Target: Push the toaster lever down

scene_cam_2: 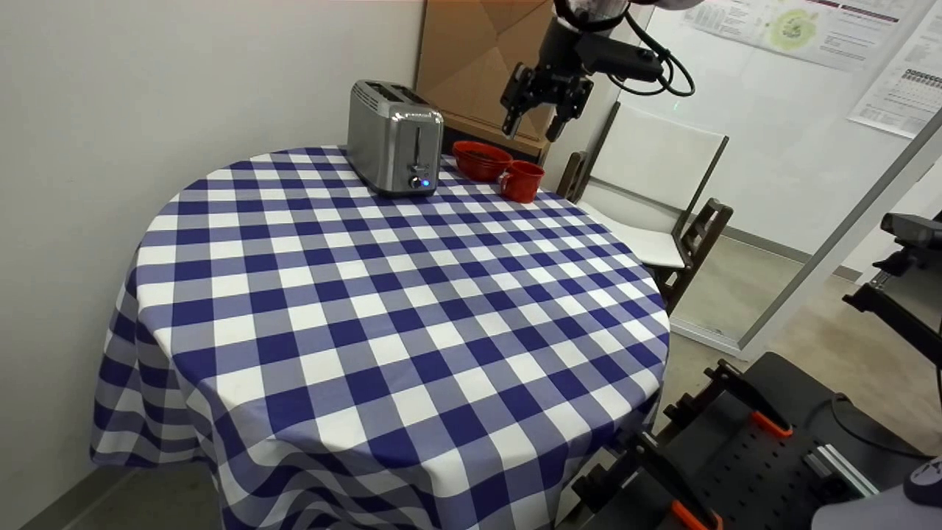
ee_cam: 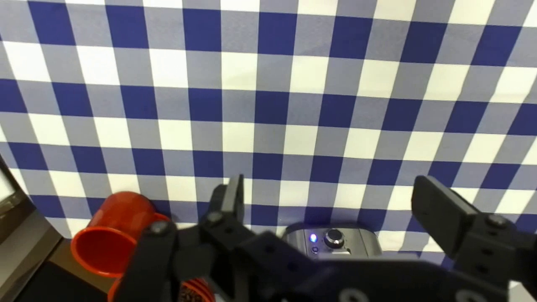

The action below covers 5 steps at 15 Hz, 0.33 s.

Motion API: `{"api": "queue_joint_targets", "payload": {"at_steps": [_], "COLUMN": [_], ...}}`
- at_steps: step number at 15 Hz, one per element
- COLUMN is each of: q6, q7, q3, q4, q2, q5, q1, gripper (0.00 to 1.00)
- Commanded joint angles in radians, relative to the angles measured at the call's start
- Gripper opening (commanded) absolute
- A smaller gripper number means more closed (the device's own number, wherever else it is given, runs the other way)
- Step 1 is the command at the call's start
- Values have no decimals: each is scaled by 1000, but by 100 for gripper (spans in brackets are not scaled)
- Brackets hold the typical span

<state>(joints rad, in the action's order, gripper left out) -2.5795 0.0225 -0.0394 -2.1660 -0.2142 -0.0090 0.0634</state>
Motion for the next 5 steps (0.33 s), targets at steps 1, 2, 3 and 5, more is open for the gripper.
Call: {"api": "queue_joint_targets", "payload": {"at_steps": [1,2,3,5], "q6": [-4,-7,-7,-7], "q7": [1,1,1,0], "q3": [-5,-5,-5,-4], "q4": [-2,-2,-2,-2], "q2": [-7,-12,-14,-14], "q5": [2,3,4,4], "q1": [0,0,0,-1], "gripper": [100,100,100,100]}}
